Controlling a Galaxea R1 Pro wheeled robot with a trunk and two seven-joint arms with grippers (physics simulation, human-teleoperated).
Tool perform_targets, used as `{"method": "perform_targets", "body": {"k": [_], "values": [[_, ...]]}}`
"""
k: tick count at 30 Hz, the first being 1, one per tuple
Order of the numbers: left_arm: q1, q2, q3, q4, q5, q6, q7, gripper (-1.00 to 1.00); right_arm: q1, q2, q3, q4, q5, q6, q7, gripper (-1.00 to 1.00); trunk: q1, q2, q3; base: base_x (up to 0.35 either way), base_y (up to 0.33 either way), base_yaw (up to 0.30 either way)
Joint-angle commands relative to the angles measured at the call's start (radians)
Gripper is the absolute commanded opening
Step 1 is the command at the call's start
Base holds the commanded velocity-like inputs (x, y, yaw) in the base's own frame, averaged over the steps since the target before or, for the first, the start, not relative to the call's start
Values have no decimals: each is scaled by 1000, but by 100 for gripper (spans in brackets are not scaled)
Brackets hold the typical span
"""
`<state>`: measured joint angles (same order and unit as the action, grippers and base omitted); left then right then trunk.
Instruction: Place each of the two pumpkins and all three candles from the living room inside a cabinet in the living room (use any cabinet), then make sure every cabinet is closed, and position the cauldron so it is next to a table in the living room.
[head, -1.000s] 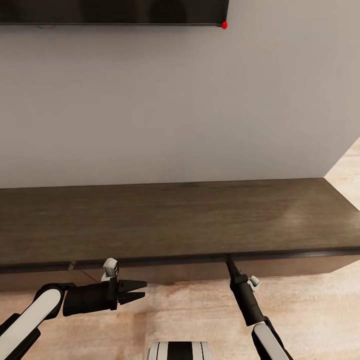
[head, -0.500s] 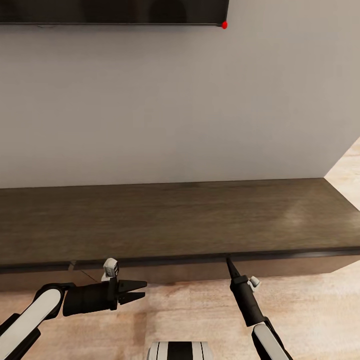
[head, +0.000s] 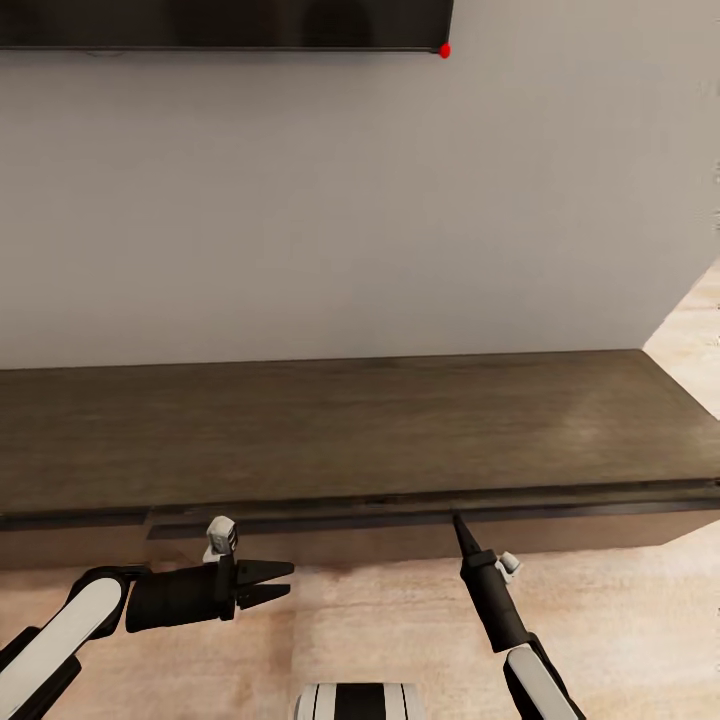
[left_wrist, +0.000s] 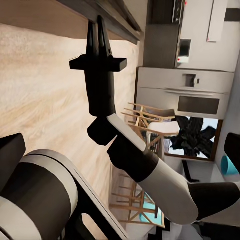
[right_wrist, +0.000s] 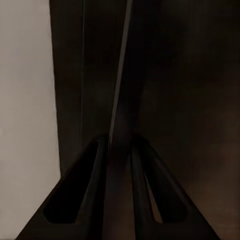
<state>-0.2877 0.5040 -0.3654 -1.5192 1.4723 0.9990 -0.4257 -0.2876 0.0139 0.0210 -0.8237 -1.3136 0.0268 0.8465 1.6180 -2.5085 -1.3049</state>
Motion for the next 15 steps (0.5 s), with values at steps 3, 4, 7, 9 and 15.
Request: {"method": "perform_targets", "body": {"k": [3, 4, 7, 9, 15], "values": [[-1, 1, -2, 1, -4, 0, -7, 100, -1, 0, 4, -2, -12, 4, 17, -100, -1, 0, 0, -307, 0, 0], [-1, 1, -2, 1, -4, 1, -7, 100, -1, 0, 4, -2, -12, 4, 17, -100, -1, 0, 0, -327, 0, 0], [-1, 1, -3, 1, -4, 1, -7, 100, -1, 0, 5, -2, -12, 4, 17, -100, -1, 0, 0, -333, 0, 0], [-1, 1, -3, 1, -4, 1, -7, 100, -1, 0, 5, -2, -12, 4, 17, -100, -1, 0, 0, -318, 0, 0], [-1, 1, -3, 1, -4, 1, -7, 100, -1, 0, 4, -2, -12, 4, 17, -100, -1, 0, 0, -196, 0, 0]]}}
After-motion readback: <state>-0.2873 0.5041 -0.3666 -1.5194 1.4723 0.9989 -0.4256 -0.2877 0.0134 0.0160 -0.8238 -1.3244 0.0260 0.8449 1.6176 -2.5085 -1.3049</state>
